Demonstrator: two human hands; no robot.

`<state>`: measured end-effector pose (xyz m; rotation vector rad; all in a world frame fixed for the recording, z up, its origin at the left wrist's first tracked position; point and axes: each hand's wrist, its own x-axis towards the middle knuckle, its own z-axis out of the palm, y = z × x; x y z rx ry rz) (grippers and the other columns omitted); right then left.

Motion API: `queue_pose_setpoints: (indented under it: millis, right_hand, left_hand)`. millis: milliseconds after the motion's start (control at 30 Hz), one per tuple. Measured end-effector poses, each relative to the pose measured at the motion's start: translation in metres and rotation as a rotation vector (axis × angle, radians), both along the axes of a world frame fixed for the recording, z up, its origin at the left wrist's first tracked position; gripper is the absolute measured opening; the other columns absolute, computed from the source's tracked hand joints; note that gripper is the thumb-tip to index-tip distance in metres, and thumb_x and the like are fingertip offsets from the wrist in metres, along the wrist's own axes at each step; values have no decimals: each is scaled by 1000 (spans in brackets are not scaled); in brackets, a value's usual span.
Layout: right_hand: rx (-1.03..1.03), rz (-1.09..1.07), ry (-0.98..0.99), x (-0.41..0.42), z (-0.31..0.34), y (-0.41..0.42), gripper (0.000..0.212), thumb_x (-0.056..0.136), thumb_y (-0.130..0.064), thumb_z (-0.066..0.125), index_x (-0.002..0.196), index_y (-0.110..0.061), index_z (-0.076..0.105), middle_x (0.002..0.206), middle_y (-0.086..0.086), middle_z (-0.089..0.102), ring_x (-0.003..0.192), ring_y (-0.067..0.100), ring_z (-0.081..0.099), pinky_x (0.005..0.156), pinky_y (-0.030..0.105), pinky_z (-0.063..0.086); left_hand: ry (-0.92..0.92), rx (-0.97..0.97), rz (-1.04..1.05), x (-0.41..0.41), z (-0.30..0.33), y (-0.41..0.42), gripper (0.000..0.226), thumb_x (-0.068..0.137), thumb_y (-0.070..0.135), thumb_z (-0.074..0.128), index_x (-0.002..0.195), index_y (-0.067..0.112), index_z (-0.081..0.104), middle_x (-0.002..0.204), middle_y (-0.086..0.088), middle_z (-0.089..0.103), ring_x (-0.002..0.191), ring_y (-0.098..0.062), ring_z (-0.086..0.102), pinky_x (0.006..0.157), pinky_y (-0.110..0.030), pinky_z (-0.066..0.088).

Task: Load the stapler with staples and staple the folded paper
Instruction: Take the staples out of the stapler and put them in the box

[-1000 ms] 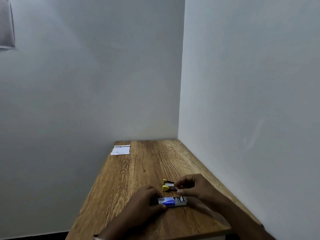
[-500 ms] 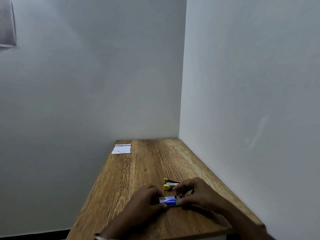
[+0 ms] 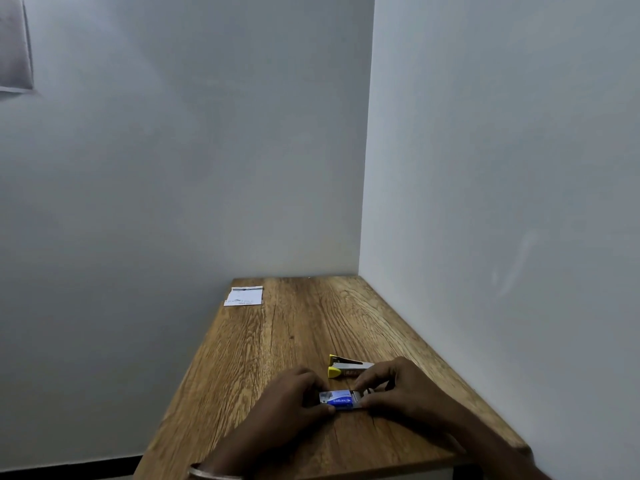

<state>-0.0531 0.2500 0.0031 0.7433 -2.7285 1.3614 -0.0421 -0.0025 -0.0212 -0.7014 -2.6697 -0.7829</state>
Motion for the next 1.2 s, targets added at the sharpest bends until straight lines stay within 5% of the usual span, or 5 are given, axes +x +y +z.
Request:
queue_pose_setpoints:
  millis: [267,567,833,1200]
  right_hand:
    - [66,10,36,0,1,0,14,80,-34,80,93,-36,81,102,-19,75,102,-1,66,80,19,53]
    - [5,-63,21,4,-6,13,38,68,-41,85,105,-45,75,112,-22,70,101,-9,64,78,15,56]
    - [29,-70,22,-2,-11,24,22,75,-38,83,96,-41,79,106,-20,74,106,-1,66,90,26,58]
    - [37,-28,65,-4,-11,19,18,79,-44,79,96,-41,80,100,-21,76,101,0,67,82,22,58]
  left_hand:
    - [-14,13,-13,0,1,-1,32,82,52,67,107,33,66,108,17,60,92,0,55,83,-27,53]
    - [-24,11,-5,1,1,0,30,83,50,67,108,33,65,110,17,59,95,-1,55,86,-28,52]
    - [-20,5,-2,1,2,2,30,85,48,68,109,31,65,111,16,59,96,-1,54,88,-28,52]
    - [-2,6,-4,1,3,4,28,85,46,68,107,30,65,109,15,59,94,-2,54,84,-24,51]
